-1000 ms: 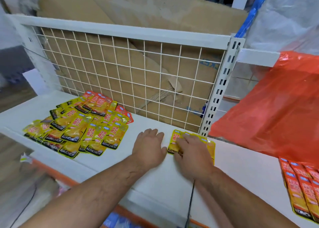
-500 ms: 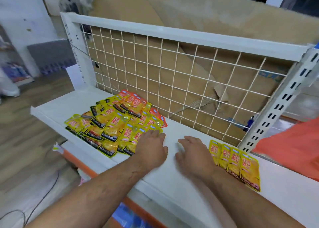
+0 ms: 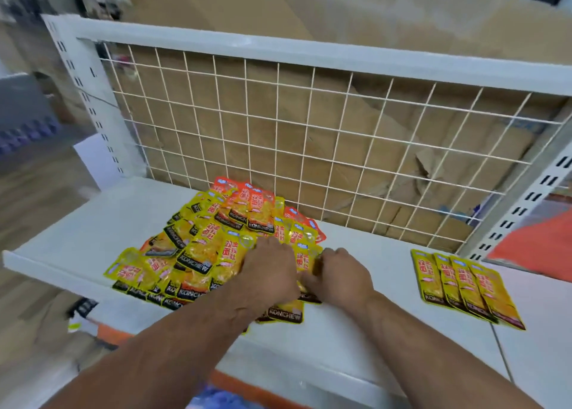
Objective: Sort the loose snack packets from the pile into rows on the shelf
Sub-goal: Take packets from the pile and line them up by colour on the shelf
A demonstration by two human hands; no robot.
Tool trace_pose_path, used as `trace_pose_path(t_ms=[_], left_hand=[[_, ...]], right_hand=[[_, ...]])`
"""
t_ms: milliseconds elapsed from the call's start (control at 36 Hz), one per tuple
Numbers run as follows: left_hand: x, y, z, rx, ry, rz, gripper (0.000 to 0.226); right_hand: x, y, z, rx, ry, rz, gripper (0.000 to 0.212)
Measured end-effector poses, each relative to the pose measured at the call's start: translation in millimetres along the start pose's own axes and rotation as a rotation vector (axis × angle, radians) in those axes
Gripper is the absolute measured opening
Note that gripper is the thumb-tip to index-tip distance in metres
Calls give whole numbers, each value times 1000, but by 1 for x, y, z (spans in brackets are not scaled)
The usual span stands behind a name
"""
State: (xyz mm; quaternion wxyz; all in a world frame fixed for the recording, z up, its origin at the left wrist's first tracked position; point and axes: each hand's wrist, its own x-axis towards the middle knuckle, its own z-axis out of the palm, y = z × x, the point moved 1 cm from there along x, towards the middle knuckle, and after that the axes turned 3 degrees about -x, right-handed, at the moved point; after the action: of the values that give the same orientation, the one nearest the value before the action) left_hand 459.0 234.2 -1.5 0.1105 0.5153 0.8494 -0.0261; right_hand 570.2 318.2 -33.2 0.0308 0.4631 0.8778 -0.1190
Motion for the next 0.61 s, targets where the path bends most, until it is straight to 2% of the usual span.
trace_pose_path(t_ms=[111, 250, 333, 611], left_hand=[[4, -6, 2, 2, -7, 30, 68], [7, -9, 0, -39, 0, 58, 68], [10, -9, 0, -41, -4, 90, 64], [14, -8, 3, -62, 51, 117, 76]], right_hand=[[4, -4, -4, -7, -56, 78, 60], [6, 2, -10, 79, -104, 195, 36], [6, 7, -11, 124, -101, 255, 33], [5, 14, -8, 162, -55, 280, 25]])
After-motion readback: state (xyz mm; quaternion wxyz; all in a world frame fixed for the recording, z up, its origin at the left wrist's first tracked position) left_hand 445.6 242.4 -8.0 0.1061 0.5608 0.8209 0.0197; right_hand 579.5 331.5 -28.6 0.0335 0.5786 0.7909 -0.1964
